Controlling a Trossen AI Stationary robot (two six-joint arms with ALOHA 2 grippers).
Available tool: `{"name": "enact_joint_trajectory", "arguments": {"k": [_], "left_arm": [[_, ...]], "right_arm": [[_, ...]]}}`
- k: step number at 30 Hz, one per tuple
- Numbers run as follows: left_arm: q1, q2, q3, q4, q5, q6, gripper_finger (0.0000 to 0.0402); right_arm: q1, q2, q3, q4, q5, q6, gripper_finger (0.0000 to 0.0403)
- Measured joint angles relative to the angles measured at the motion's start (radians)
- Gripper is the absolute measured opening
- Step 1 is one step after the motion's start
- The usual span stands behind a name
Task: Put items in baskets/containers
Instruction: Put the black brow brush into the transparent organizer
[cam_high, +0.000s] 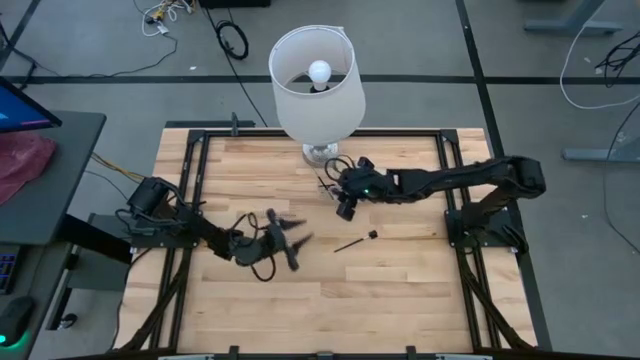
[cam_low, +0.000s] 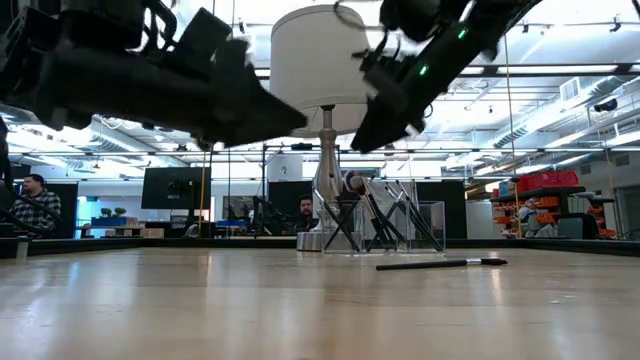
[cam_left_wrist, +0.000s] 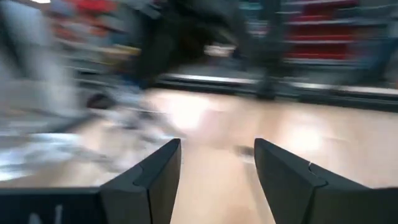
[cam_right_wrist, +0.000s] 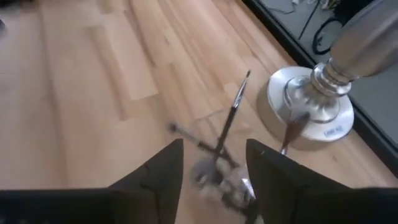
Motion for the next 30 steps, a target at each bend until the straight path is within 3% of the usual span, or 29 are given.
{"name": "enact_joint_trajectory", "arguments": {"k": [4,6,12,22,30], "left_arm": [[0.055,0.011,0.004,-0.058,0.341,-0.138,0.0208],[0.086,0.041,0.023,-0.070,0.409,-0.191,0.0208],[0.139,0.245,0.192,-0.098,0.417,-0.208,0.0204],[0.157,0.483,0.515,-0.332,0.379,-0.087,0.0173],[0.207,0.574,0.589,-0.396,0.450,-0.204,0.0171]], "right_arm": [[0.075,-0.087,0.000,-0.074,0.000,0.010,0.0178],[0.115,-0.120,0.000,-0.100,-0.001,0.029,0.0176],[0.202,-0.148,0.000,-0.213,-0.001,0.133,0.0174],[0.243,-0.127,-0.002,-0.239,0.027,0.133,0.0174],[0.243,-0.127,-0.002,-0.243,0.027,0.132,0.0174]]}}
